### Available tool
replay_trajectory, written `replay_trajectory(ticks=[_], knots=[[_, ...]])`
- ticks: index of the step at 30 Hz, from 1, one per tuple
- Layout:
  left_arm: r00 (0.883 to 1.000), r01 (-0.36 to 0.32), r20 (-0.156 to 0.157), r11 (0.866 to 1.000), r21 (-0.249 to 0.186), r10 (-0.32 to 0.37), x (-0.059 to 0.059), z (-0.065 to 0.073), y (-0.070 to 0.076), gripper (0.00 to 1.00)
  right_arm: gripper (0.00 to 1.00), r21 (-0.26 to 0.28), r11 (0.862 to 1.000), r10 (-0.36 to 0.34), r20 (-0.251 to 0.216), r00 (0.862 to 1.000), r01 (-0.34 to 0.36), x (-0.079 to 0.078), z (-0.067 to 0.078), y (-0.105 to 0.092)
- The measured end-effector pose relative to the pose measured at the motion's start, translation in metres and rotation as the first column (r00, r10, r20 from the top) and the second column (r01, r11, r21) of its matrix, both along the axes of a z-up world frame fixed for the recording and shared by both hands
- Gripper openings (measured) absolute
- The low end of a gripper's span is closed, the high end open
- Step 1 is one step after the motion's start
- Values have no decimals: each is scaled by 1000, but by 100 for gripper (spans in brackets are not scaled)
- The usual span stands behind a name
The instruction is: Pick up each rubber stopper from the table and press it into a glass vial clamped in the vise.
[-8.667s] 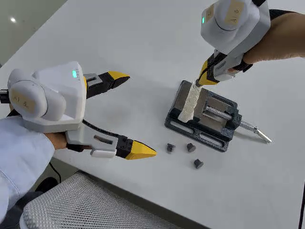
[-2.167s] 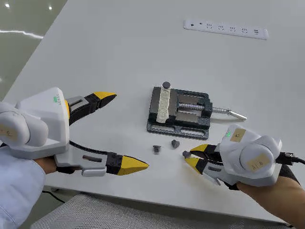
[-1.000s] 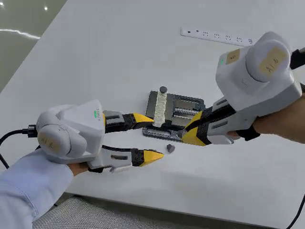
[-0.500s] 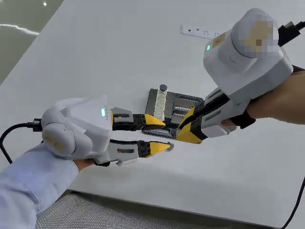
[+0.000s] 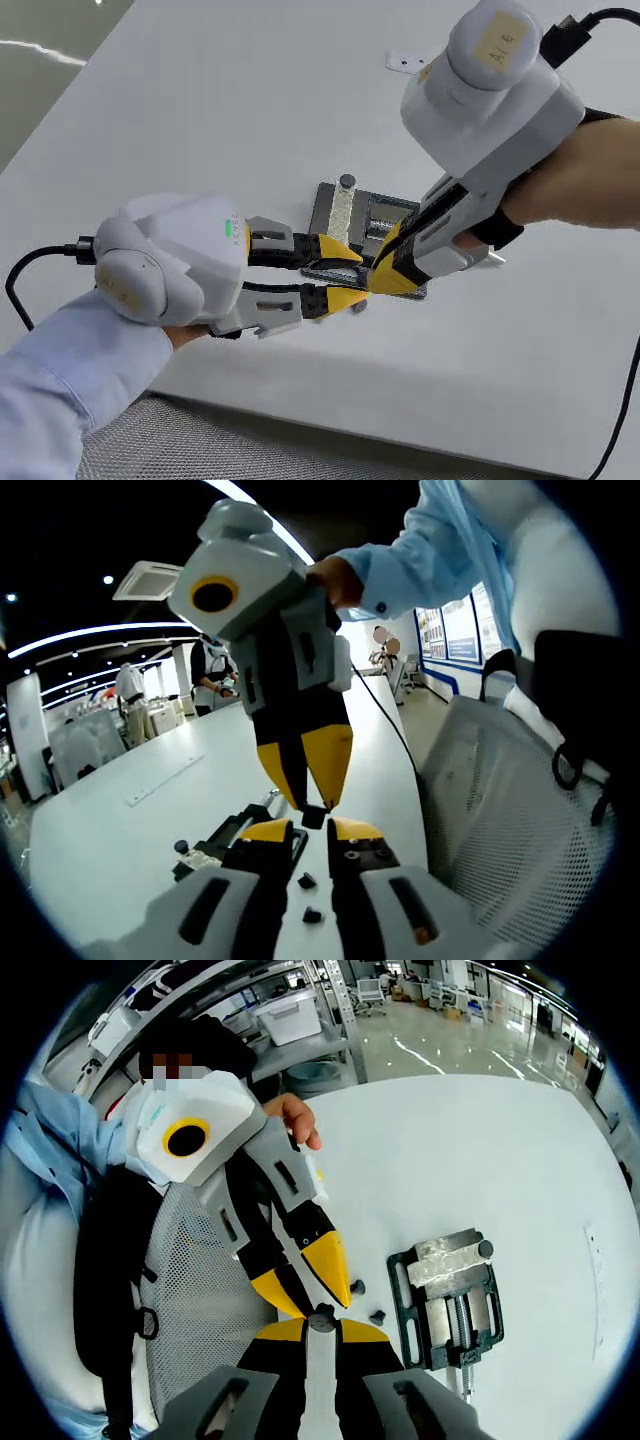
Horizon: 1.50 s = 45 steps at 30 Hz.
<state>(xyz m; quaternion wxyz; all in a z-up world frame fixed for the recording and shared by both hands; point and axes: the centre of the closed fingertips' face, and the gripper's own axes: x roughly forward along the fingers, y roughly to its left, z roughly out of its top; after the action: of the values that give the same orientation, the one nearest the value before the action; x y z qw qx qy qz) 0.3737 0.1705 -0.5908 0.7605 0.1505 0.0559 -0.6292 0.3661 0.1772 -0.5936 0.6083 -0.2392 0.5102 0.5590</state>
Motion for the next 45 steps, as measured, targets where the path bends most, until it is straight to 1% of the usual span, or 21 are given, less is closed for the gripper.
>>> replay_trajectory(ticks=[7,14,16,18,19,21,22,25,27,28,30,31,32,34,36,38,40,41,42,43,45], knots=[[1000,-5,-6,1000,3,5,2,-2,0,4,6,-11,1000,4,-15,1000,-4,1,0,1],[1000,-18,-5,1000,3,18,5,-2,1,3,6,-17,1000,3,-24,1000,-4,4,-1,2],[1000,-27,-15,1000,-7,27,7,-2,2,3,7,-15,1000,7,-21,1000,-7,5,-1,3],[999,-32,-33,999,-24,31,8,-3,3,3,7,-12,1000,11,-18,1000,-11,7,-1,4],[998,-36,-51,999,-36,34,8,-3,3,3,7,-10,1000,18,-13,1000,-19,7,-1,4],[997,-41,-73,998,-54,37,9,-4,4,3,7,-10,999,33,-2,999,-33,6,-1,4],[995,-43,-92,997,-66,36,9,-4,4,3,7,-7,999,43,5,999,-43,6,-1,5],[991,-59,-122,994,-93,47,11,-4,5,3,7,7,995,97,58,994,-98,8,0,7],[986,-69,-162,990,-123,48,11,-3,6,3,8,15,992,122,75,990,-124,11,0,8],[985,-72,-164,989,-130,50,12,-2,6,3,8,18,992,123,80,989,-125,11,1,8],[979,-75,-198,986,-149,45,11,-1,6,2,8,26,990,135,86,987,-138,11,3,9],[978,-78,-204,986,-151,46,12,-2,7,2,8,26,990,137,89,987,-140,11,3,9],[973,-80,-226,984,-159,43,11,-2,7,2,8,35,985,162,108,981,-167,10,3,10],[967,-83,-252,982,-168,39,11,-2,8,2,9,34,977,204,146,968,-211,13,5,11],[965,-83,-259,983,-163,39,11,-3,8,2,9,37,974,215,150,965,-223,11,7,11],[959,-79,-282,983,-167,29,9,-4,8,2,10,33,966,249,161,955,-257,9,9,10],[953,-75,-302,980,-182,17,7,-3,7,2,10,23,962,264,176,948,-272,11,9,10],[951,-74,-310,979,-190,12,7,-2,7,2,10,21,954,290,187,939,-299,11,9,10],[947,-78,-321,976,-202,9,7,0,7,2,10,13,945,320,185,929,-328,7,9,8],[946,-79,-324,975,-206,8,7,0,7,2,10,10,943,326,187,927,-333,6,9,8],[945,-79,-328,975,-208,6,7,1,8,2,12,10,928,365,192,911,-373,4,9,8]])
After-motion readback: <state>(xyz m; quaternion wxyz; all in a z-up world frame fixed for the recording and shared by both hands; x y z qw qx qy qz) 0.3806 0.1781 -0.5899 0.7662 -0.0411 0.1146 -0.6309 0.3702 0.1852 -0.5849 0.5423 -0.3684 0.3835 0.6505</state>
